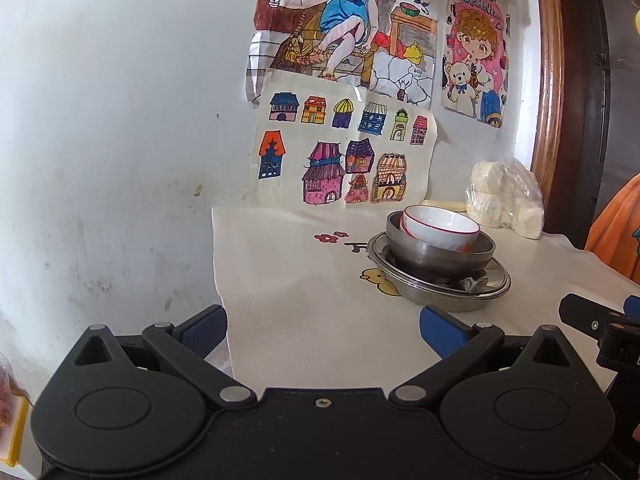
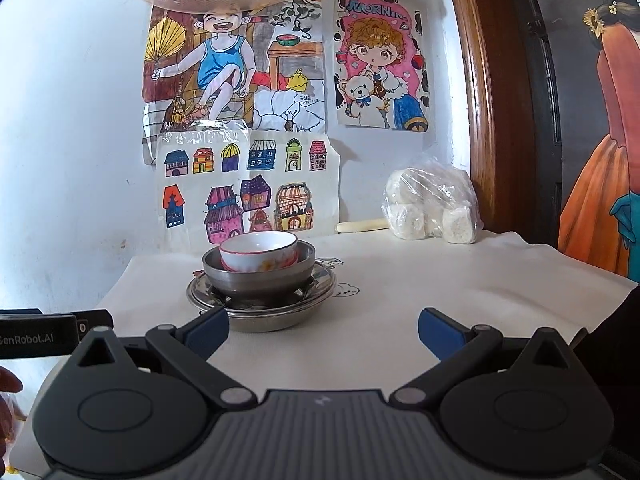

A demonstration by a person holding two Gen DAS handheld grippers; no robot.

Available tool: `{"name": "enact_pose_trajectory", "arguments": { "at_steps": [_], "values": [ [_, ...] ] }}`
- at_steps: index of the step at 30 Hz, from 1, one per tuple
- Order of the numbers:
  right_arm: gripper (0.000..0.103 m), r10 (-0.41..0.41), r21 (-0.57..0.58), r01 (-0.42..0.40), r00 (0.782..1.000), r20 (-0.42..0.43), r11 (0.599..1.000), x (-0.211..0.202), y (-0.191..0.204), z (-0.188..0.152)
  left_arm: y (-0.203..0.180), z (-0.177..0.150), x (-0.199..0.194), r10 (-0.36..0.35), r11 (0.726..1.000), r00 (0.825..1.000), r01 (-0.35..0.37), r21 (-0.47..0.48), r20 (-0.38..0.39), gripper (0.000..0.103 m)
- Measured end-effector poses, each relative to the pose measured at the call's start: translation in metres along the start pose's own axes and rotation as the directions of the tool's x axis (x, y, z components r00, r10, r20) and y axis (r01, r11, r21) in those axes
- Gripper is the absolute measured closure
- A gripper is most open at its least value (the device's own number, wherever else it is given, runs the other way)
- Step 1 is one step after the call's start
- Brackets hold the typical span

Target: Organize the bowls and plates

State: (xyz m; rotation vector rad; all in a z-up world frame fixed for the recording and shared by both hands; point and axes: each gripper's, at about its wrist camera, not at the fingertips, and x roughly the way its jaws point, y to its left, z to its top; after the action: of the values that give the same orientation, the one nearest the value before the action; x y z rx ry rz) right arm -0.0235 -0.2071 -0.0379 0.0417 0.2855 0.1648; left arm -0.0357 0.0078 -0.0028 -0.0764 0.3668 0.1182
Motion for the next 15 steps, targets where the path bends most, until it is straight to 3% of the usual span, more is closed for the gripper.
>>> {"name": "enact_pose_trajectory", "arguments": {
  "at_steps": [15],
  "values": [
    [0.0,-0.002,0.001,0.002,1.0,0.003,1.0,-0.0005,-0.0015,0.0009,0.0003,0.0002,-0.0039,0.017,1.0,1.0,-0.017,0.001,0.012,0.001]
  ]
}}
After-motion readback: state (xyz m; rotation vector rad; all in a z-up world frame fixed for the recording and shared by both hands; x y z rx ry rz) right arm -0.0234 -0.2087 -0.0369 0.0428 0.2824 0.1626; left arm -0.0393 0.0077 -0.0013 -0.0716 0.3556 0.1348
